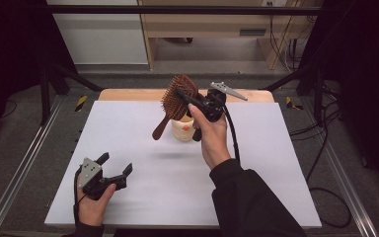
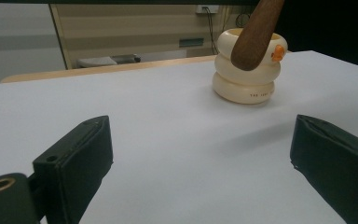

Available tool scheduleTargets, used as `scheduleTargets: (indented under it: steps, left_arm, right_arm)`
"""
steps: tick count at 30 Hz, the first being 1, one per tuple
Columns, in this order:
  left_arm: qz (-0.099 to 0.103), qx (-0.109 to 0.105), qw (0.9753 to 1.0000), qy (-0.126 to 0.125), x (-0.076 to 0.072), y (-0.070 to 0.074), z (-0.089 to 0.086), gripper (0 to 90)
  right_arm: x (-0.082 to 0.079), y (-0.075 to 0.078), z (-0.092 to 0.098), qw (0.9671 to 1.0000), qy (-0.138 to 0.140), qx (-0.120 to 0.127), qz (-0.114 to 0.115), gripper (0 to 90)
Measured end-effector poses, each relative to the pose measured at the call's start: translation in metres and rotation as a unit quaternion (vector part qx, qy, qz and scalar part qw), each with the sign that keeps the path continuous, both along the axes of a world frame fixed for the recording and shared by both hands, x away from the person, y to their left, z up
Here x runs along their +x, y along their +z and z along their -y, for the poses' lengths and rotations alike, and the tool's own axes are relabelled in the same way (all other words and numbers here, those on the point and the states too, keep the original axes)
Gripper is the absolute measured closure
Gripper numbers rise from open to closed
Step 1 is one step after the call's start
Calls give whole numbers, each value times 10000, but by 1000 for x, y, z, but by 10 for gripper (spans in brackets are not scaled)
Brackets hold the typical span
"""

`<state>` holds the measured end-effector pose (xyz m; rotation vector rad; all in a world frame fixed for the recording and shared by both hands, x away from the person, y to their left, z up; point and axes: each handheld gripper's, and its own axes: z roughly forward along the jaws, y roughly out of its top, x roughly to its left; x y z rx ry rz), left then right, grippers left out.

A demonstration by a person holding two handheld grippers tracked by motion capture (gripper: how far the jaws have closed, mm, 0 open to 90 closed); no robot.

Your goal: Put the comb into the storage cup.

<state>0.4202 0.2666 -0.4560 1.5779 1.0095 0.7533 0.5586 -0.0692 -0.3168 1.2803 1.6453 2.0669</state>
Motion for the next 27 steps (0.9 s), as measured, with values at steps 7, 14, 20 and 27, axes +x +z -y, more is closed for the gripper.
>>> scheduleTargets:
  steps: [7, 14, 20, 27]
  left_arm:
    - [3, -2, 10000, 12, 0, 0, 0, 57]
    - [3, -5, 10000, 13, 0, 0, 0, 57]
    - [0, -11, 10000, 10, 0, 0, 0, 57]
    - [-7, -5, 10000, -10, 0, -1, 0, 57]
  right_arm:
    - [7, 10, 4, 9999, -108, 45, 54, 505]
    - [15, 16, 6, 9997, -243, 55, 60, 505]
    - [19, 18, 6, 9995, -311, -35, 61, 504]
    - [24, 20, 9, 9993, -362, 27, 56, 504]
